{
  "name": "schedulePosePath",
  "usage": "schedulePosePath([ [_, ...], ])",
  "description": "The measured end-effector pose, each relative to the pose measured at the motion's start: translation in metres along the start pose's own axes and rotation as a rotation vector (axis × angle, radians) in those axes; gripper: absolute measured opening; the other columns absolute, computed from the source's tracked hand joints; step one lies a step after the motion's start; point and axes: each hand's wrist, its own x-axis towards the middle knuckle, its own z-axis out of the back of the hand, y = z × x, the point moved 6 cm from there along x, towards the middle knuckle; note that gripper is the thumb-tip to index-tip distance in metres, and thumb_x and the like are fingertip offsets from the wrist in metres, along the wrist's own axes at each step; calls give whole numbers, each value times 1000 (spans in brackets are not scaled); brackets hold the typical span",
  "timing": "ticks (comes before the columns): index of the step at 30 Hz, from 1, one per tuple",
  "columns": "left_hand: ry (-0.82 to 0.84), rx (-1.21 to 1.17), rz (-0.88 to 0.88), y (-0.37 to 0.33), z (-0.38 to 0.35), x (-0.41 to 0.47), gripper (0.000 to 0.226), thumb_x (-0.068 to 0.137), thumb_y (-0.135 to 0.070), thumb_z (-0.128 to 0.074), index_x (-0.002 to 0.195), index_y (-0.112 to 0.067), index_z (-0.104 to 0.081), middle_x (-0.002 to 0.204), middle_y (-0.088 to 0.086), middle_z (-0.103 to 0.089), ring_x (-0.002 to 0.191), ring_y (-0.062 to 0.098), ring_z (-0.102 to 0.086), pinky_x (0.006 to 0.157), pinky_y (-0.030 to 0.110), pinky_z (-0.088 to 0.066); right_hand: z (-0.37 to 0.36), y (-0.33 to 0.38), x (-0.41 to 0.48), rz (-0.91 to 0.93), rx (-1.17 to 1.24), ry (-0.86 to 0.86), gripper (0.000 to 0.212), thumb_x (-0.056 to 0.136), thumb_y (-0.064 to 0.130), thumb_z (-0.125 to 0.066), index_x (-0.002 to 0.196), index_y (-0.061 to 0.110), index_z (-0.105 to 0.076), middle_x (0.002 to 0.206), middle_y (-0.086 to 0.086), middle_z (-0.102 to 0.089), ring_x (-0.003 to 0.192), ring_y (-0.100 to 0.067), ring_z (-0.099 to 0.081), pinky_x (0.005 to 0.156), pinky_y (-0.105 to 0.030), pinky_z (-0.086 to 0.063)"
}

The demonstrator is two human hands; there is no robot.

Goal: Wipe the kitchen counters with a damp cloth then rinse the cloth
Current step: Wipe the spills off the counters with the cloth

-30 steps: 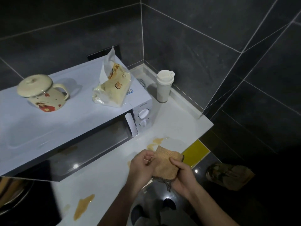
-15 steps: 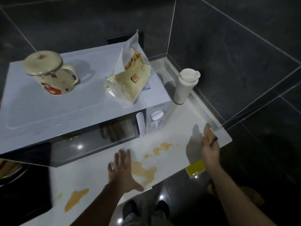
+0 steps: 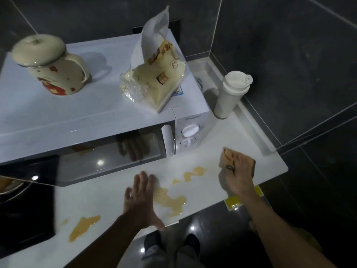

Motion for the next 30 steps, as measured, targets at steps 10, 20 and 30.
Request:
schedulePosePath([
  [10, -20, -32, -12, 1, -1, -1, 157, 48, -79, -77, 150, -20, 27, 154, 12, 39, 143, 34, 32, 119, 50, 7, 3, 28, 0, 234, -47, 26, 34, 84, 10, -50, 115, 21, -56, 135, -5, -52, 132, -33, -43, 115, -48, -31],
  [20, 46, 108, 8, -6, 13, 4, 156, 45, -87, -71, 153, -15, 17, 160, 21, 21, 148, 43, 13, 121, 57, -1, -12, 28, -26, 308, -116, 184, 64, 95, 28, -38, 154, 25, -15, 163, -2, -8, 150, -20, 4, 122, -42, 5],
  [30, -123, -13, -97, -94, 39, 21, 142, 51, -77, -76, 153, -15, 1, 162, 13, -5, 149, 33, -6, 121, 54, -13, -26, 26, -54, 518, -158, 225, 73, 83, 39, -23, 154, 26, -15, 161, 4, -2, 150, -19, 5, 121, -41, 4],
])
